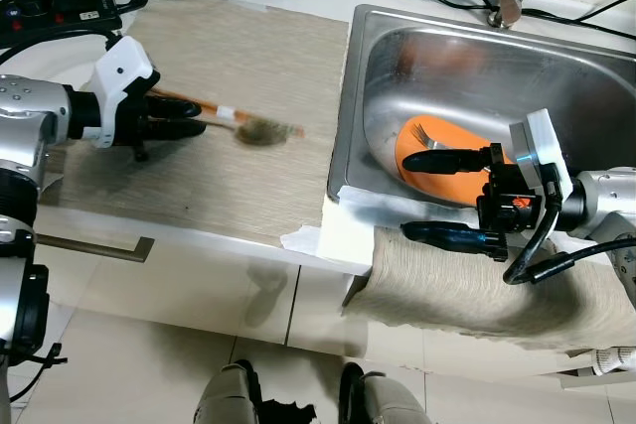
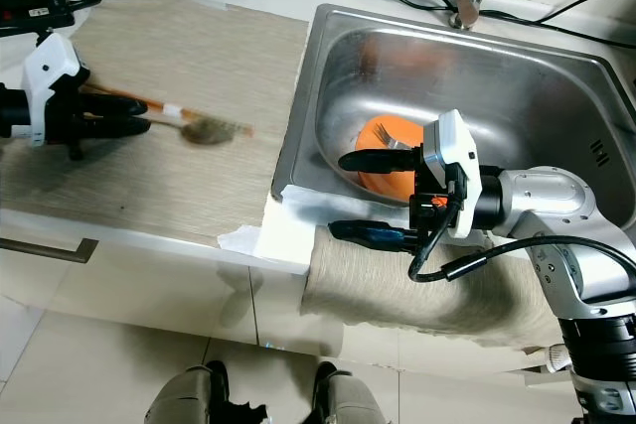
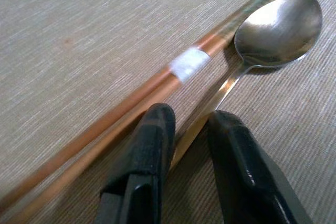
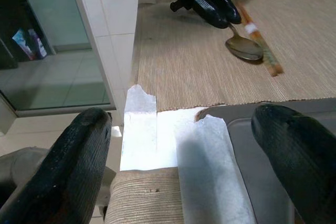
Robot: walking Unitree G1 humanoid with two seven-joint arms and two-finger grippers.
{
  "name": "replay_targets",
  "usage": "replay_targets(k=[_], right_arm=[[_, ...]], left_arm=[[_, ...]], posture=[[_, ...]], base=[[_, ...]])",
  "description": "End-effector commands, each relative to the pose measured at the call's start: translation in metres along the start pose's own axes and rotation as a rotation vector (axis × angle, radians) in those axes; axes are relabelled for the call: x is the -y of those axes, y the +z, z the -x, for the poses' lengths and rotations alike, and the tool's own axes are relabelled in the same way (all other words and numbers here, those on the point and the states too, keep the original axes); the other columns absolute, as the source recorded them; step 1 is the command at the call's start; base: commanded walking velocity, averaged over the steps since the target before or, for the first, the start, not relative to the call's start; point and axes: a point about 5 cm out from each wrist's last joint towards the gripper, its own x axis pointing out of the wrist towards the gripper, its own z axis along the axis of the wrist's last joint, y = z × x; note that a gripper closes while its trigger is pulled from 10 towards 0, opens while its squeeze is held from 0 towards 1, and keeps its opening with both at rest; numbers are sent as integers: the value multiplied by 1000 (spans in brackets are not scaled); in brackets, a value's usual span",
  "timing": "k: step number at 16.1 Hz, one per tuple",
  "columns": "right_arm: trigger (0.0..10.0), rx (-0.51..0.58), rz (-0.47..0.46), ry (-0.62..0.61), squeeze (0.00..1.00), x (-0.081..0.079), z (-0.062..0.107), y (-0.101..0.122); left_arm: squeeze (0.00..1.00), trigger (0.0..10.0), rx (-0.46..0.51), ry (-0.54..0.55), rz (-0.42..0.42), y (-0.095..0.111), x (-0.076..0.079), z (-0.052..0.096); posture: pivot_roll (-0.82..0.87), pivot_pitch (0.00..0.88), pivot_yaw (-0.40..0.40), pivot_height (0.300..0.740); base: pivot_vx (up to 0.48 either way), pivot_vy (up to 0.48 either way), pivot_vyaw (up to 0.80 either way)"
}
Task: Kitchen organization
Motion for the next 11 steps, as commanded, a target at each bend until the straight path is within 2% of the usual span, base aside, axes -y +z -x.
replay_targets(k=[1,4,11], right_arm=[[10000,-12,18,-8,0,1,1,1],[10000,-4,22,-17,0,1,-1,0],[10000,48,26,-51,0,6,-2,5]], left_arm=[[0,0,-44,-11,27,-10,3,-4],[0,0,7,-5,42,-7,3,-5],[0,0,146,-57,50,13,4,4]], posture=[[-164,169,-68,740],[-164,170,-67,740],[-159,176,-66,740]], base=[[0,0,0],[0,0,0],[0,0,0]])
